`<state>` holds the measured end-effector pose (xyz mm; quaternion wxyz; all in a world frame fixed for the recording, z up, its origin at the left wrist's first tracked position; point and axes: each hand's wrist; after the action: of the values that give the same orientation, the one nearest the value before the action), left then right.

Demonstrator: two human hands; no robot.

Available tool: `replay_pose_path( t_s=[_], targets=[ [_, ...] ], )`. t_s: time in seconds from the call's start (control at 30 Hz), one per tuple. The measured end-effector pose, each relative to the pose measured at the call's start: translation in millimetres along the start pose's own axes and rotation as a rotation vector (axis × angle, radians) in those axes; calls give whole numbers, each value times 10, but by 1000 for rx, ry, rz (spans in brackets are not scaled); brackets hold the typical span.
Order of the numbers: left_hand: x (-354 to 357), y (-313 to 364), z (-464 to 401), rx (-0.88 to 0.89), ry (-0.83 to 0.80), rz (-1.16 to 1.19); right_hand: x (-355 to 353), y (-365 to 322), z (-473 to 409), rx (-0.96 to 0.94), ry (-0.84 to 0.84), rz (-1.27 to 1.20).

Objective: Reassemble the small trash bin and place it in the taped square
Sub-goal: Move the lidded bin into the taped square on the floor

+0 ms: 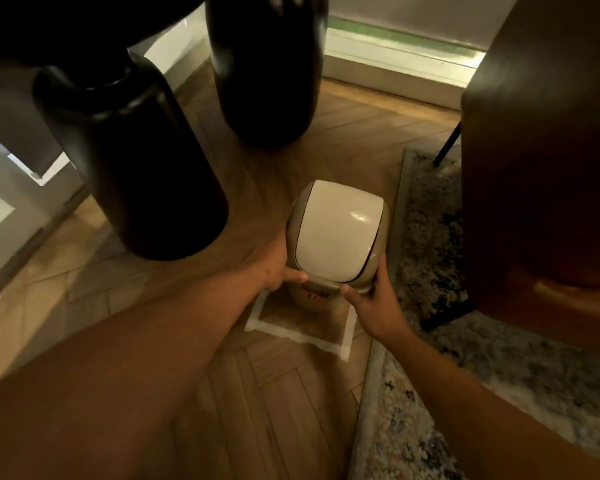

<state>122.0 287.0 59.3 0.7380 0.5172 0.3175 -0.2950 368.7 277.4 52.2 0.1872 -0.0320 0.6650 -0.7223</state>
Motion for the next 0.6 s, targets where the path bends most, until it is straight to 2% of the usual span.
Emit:
replay_pose_path(
  t_s=[0.4, 0.6],
  targets=[
    [-125, 52, -195, 24, -55, 76, -22, -51, -297, -25, -61, 17],
    [-81, 57, -39, 106, 39, -3, -76, -16, -206, 24, -30, 59]
  ],
)
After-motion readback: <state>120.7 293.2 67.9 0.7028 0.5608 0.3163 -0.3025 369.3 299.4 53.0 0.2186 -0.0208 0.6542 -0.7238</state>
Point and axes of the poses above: each hand's wrist, its own z-axis away from the middle knuckle, its own x-axis out of the palm, y = z × x, and after that the axes turned 8 degrees about -z, right-handed
